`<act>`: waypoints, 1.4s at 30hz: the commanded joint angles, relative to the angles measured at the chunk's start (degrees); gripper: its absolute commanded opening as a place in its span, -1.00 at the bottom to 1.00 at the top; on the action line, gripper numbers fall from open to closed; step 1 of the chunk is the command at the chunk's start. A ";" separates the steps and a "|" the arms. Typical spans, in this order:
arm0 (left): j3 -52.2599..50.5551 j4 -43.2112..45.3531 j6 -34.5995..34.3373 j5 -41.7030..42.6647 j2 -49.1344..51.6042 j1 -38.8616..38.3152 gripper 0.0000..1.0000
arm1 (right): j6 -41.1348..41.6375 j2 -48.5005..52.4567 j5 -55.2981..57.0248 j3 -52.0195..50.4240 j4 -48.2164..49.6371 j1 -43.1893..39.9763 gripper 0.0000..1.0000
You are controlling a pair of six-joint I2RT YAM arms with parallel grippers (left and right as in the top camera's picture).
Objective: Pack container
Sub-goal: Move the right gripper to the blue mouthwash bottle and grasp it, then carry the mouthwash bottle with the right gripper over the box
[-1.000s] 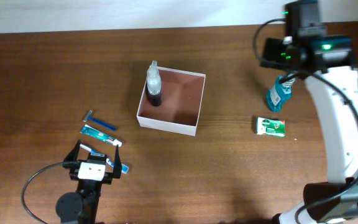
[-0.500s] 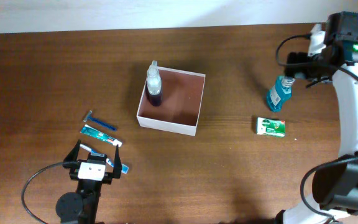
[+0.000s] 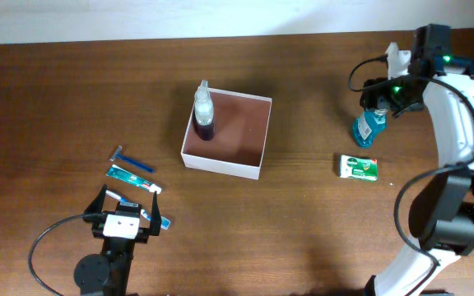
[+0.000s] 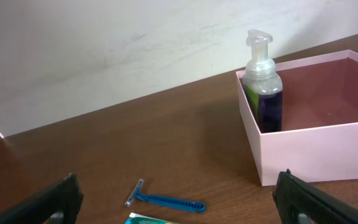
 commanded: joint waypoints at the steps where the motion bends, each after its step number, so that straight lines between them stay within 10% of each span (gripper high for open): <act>1: -0.31 0.04 -0.96 -0.20 0.09 0.37 0.99 | -0.70 1.88 -1.14 -0.31 -0.55 0.04 0.58; 19: -0.31 0.04 -0.96 -0.22 0.09 0.37 0.99 | -0.55 3.02 -0.72 -4.46 -0.63 -0.02 -0.15; 42: -0.31 0.04 -0.96 -0.20 0.09 0.37 0.99 | 2.40 -8.31 -0.92 0.17 -2.82 2.62 -0.29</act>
